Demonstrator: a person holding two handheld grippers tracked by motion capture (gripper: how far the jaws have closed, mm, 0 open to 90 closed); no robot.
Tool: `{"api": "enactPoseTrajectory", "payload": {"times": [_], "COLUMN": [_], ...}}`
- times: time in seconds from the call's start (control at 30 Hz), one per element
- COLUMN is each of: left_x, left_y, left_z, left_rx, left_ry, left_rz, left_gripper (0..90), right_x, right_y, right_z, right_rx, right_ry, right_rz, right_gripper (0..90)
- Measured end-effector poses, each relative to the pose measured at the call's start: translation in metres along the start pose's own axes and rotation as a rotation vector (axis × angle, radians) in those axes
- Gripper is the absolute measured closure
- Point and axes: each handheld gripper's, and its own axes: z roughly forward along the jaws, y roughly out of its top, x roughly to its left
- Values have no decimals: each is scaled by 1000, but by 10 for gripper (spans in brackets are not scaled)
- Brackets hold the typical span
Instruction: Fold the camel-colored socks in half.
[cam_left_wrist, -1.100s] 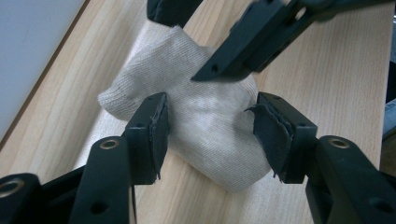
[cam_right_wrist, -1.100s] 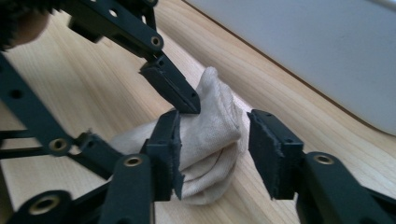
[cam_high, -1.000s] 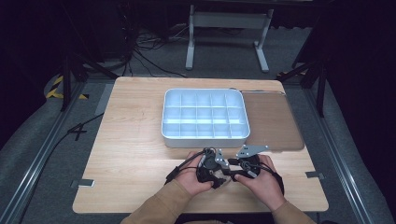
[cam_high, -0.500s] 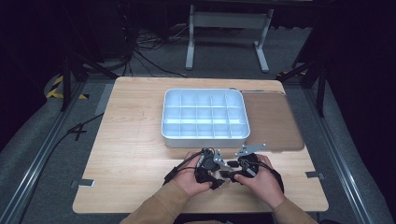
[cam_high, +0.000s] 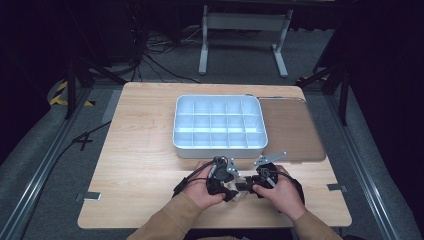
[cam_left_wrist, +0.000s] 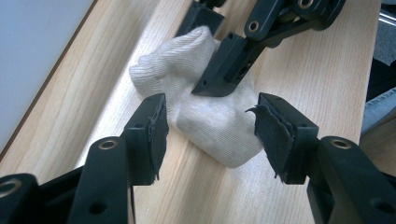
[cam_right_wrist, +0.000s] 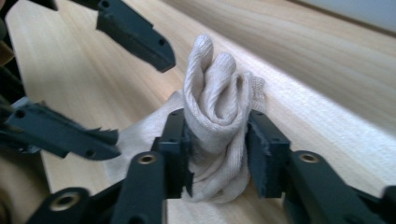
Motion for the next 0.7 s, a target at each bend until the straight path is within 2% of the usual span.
{"api": "enactPoseTrajectory", "payload": {"times": [0.1, 0.27, 0.43, 0.57, 0.7], "left_x": [1, 2, 5, 7, 11], "left_y": [0, -2, -4, -6, -11], "left_z": [-1, -5, -9, -17, -28], "left_rx": [-9, -1, -6, 11, 9], "left_ry": [0, 1, -13, 1, 25], "left_rz": [-6, -7, -22, -21, -39], "left_gripper": [448, 448, 448, 446, 438], "right_x": [2, 8, 11, 14, 15], "right_y": [1, 3, 4, 5, 7], "right_z": [0, -2, -4, -8, -12], "right_rx": [3, 14, 11, 6, 5], "right_ry": [-3, -34, -44, -51, -50], "right_rz": [-12, -63, -86, -95, -99], "right_gripper": [689, 737, 752, 756, 757]}}
